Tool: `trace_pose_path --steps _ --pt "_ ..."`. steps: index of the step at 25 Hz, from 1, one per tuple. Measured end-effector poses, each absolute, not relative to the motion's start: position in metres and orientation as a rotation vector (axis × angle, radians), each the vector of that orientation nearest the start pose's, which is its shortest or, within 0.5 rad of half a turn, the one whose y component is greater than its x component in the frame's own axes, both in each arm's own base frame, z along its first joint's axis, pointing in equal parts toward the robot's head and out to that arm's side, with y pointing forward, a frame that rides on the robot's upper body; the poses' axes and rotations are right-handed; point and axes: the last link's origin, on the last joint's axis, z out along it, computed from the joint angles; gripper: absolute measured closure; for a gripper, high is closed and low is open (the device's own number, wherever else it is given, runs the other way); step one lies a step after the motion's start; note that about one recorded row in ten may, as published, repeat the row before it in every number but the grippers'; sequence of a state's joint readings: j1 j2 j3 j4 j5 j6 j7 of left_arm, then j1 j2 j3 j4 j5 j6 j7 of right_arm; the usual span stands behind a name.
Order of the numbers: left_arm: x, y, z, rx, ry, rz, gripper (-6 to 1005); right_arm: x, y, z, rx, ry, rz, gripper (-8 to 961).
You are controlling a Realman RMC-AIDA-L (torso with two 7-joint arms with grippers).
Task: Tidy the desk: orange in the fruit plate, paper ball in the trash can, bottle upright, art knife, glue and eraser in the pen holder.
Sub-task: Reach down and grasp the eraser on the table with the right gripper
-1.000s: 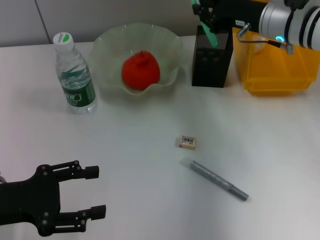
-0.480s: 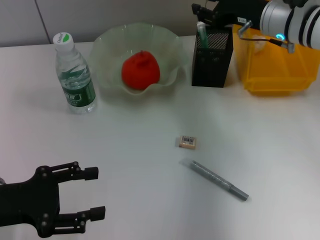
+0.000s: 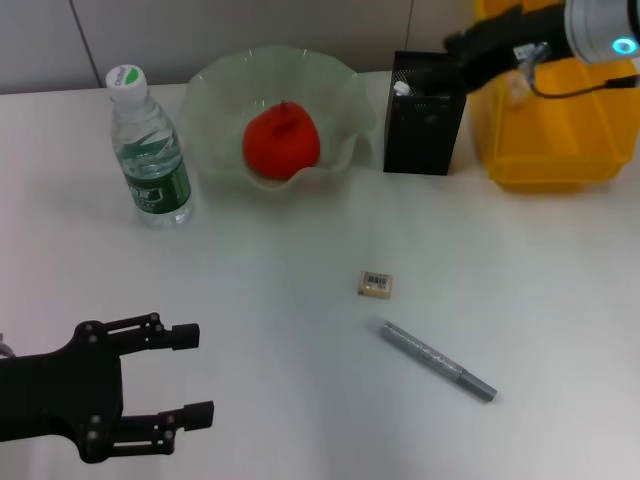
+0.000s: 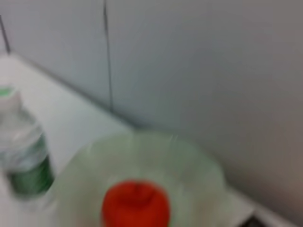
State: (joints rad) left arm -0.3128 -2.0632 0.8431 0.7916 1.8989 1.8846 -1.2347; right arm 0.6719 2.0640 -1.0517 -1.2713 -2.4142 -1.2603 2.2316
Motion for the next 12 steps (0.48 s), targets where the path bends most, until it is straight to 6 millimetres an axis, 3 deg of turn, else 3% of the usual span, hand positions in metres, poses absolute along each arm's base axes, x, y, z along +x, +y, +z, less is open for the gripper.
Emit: trace_pose_path --steps 7,12 --pt "-0.273 0.249 0.014 -2.945 -0.369 -0.847 217 0.129 0.400 0.067 -2.608 0.732 -0.376 266" --pt "-0.273 0.249 0.014 -2.946 -0.366 -0.847 217 0.125 0.396 0.055 -2.704 0.777 -0.530 266"
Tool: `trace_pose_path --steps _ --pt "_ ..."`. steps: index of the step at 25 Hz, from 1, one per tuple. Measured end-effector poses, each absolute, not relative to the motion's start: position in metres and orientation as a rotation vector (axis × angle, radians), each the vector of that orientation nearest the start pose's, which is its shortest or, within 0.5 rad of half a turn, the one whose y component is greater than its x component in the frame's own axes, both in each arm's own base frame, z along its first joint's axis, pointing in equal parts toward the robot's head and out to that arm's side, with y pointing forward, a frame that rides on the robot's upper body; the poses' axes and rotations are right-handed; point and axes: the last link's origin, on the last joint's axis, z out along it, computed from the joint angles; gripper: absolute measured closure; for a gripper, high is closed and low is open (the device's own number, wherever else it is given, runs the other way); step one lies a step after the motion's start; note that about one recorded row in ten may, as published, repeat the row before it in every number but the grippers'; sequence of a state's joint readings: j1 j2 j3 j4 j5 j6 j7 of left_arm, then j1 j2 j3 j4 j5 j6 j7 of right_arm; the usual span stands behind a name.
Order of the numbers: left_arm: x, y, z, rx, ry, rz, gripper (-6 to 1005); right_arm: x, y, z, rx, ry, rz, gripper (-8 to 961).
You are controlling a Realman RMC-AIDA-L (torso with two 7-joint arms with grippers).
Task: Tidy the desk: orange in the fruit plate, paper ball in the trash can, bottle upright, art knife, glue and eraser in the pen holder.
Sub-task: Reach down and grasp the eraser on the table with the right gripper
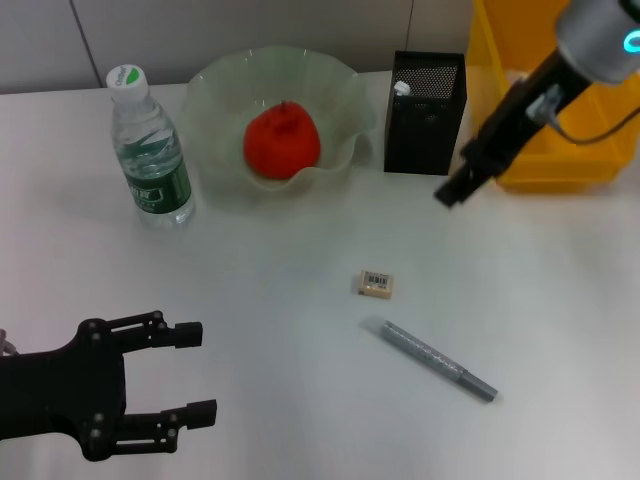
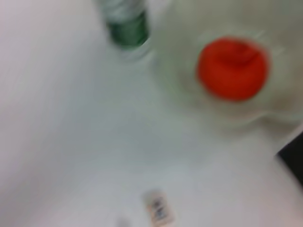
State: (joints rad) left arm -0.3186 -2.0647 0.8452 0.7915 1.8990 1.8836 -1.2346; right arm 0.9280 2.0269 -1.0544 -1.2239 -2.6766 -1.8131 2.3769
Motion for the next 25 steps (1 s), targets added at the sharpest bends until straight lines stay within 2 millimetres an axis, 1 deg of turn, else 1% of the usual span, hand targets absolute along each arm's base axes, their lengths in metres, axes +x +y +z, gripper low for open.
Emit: trace_pose_path --steps 4,8,12,17,25 --pt "-0.272 0.249 0.013 -2.948 -0.351 -0.850 216 0.130 0.397 0.034 -2.767 0.753 -0.620 266" --pt "-0.272 0.248 0.012 -2.954 -0.351 -0.855 216 0.135 0.398 0.010 -2.803 0.698 -0.660 266" --pt "-0.272 0.247 0.011 -2.962 -0.345 -0.851 217 0.136 0.396 -0.011 -2.841 0.642 -0.685 267" --pt "-0.273 0.246 0.012 -2.960 -0.319 -0.849 217 0.138 0.396 -0.028 -2.851 0.593 -0.729 267" --pt "-0.276 0.243 0.008 -2.957 -0.338 -0.861 216 0.140 0.397 -0.050 -2.868 0.544 -0.721 268"
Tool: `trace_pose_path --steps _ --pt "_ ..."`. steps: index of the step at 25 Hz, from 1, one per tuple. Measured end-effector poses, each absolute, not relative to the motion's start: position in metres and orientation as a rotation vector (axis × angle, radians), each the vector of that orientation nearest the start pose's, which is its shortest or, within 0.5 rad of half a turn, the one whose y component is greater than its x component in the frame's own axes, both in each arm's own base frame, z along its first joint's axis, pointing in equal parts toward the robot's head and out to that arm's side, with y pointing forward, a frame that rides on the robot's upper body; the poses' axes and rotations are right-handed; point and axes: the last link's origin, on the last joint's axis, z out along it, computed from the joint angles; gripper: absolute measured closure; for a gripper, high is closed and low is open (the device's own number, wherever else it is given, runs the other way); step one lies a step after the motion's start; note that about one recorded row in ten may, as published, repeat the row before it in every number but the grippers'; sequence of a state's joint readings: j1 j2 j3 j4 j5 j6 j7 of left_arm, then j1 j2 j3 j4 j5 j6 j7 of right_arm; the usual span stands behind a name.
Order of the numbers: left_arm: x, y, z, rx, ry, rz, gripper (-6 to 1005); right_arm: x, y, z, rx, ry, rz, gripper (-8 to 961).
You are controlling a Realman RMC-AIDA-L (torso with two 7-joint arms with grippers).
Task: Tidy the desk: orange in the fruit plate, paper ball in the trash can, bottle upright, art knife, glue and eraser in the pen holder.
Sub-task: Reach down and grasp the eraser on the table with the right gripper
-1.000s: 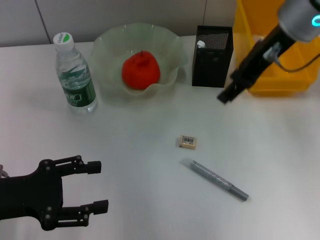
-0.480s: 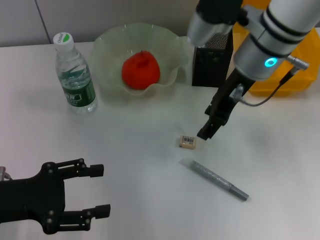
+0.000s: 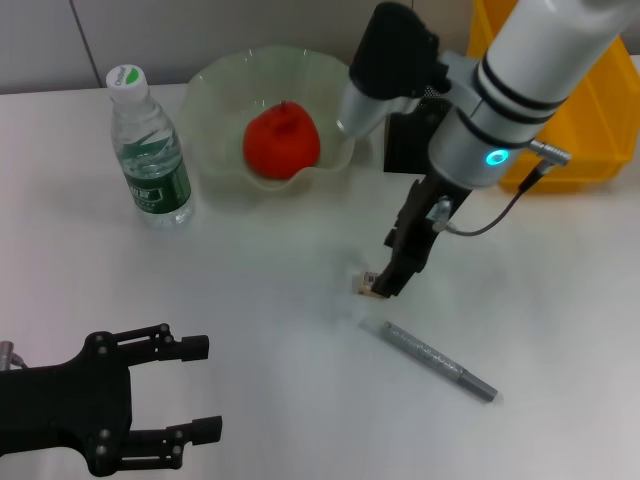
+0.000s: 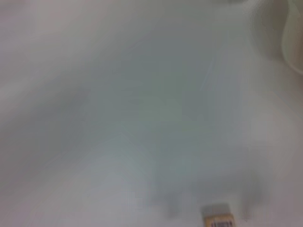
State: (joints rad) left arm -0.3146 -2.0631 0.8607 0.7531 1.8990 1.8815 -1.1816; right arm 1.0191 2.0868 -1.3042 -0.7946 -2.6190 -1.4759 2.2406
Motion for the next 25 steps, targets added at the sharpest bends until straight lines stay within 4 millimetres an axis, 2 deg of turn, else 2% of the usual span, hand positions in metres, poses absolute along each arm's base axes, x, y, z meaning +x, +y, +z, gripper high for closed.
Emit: trace_pose_path --steps 9,21,25 --pt "-0.277 0.244 0.008 -2.953 -0.343 -0.856 217 0.149 0.394 -0.071 -2.855 0.496 -0.789 291" --pt "-0.276 0.244 0.006 -2.953 -0.350 -0.860 216 0.153 0.397 -0.076 -2.838 0.496 -0.767 347" --pt "-0.276 0.244 0.006 -2.952 -0.350 -0.859 217 0.154 0.396 -0.078 -2.840 0.496 -0.771 500"
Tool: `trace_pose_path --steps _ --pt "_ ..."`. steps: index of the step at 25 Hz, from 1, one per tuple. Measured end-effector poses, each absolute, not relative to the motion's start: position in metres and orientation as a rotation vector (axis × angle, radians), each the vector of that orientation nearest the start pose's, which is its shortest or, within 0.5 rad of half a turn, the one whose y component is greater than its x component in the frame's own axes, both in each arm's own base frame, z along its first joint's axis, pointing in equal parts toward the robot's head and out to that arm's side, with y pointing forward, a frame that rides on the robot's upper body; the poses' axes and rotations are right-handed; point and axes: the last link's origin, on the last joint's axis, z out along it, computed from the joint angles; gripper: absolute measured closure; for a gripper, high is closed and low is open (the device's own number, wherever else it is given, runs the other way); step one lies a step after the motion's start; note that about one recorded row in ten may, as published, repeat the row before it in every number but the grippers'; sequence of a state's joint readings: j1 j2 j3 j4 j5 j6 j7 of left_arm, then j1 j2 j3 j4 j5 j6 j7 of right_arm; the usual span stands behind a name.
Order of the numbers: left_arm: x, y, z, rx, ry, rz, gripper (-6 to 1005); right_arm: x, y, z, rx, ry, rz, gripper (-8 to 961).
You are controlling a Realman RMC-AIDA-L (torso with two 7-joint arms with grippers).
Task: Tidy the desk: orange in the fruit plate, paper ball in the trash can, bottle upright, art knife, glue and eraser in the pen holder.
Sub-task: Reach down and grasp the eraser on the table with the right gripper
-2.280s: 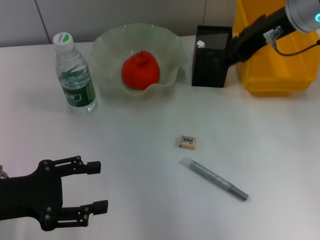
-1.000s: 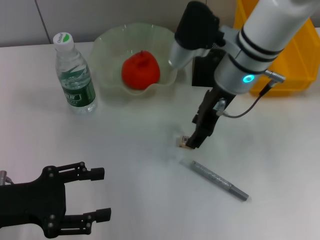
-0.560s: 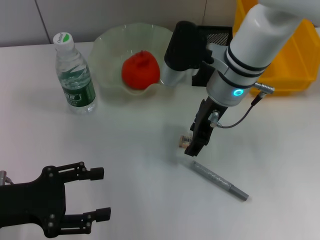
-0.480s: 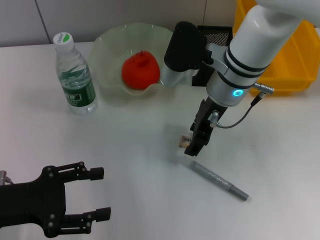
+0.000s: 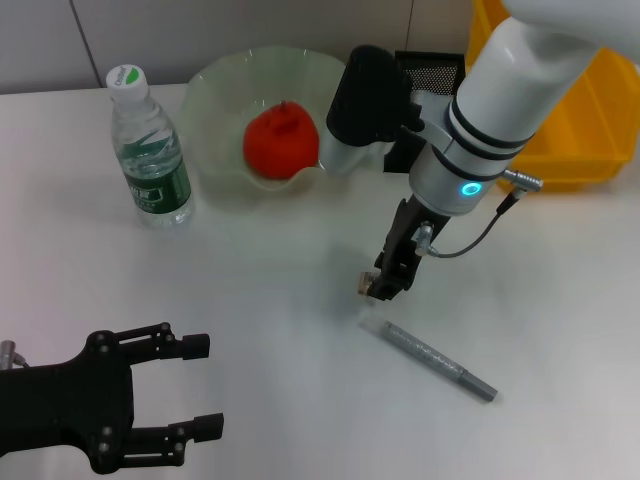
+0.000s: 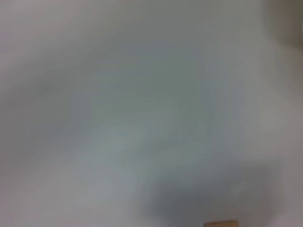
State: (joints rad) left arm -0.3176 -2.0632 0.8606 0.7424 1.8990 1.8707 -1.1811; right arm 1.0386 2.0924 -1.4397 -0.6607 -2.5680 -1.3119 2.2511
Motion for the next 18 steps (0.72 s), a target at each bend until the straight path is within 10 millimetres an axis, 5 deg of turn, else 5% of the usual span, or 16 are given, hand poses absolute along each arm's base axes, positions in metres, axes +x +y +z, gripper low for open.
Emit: trace_pose_path --steps 2,18 --pt "-0.2765 0.2446 0.0062 -2.951 -0.350 -0.858 217 0.1534 0.3948 -0.0818 -2.849 0.493 -0.770 577" --pt "-0.2763 0.2445 0.0054 -2.950 -0.353 -0.860 216 0.1588 0.3930 -0.0871 -2.835 0.470 -0.811 595"
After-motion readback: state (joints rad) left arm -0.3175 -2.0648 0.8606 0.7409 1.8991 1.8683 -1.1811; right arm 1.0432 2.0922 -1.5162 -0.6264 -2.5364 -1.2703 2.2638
